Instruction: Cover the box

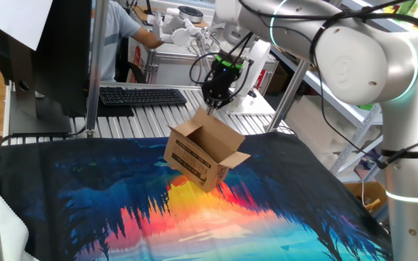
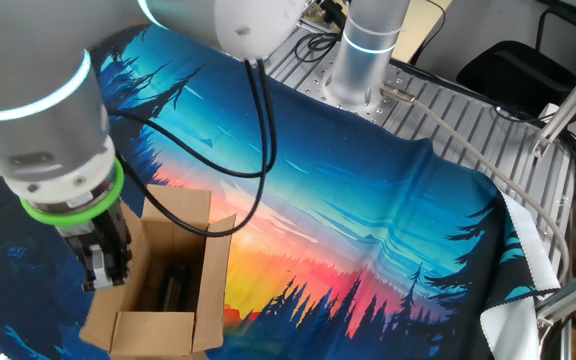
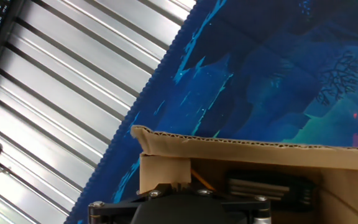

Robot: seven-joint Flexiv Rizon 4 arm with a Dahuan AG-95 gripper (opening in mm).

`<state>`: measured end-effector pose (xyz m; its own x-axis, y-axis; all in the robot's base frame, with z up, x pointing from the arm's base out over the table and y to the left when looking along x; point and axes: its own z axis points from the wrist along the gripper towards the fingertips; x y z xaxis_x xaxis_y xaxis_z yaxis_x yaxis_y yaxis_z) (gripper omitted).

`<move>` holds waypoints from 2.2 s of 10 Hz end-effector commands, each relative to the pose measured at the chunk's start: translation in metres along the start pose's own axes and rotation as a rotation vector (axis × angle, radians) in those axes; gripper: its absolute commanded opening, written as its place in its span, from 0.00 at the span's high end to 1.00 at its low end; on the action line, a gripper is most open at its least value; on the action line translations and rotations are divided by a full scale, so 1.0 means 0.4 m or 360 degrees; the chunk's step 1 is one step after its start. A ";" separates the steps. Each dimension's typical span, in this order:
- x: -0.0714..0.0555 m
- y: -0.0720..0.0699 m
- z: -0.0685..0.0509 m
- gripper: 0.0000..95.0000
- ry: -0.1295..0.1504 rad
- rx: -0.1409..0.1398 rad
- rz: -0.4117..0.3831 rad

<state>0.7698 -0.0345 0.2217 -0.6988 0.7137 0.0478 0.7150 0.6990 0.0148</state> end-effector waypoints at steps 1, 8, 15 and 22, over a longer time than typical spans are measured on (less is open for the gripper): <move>0.005 -0.011 -0.001 1.00 0.0000 0.0011 -0.0024; 0.029 -0.059 -0.002 0.80 0.0010 0.0020 -0.0081; 0.084 -0.101 -0.040 0.80 0.0004 0.0042 -0.0076; 0.104 -0.108 -0.051 0.80 0.0031 0.0022 -0.0073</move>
<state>0.7125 -0.0354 0.2445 -0.7275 0.6821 0.0746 0.6841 0.7294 0.0026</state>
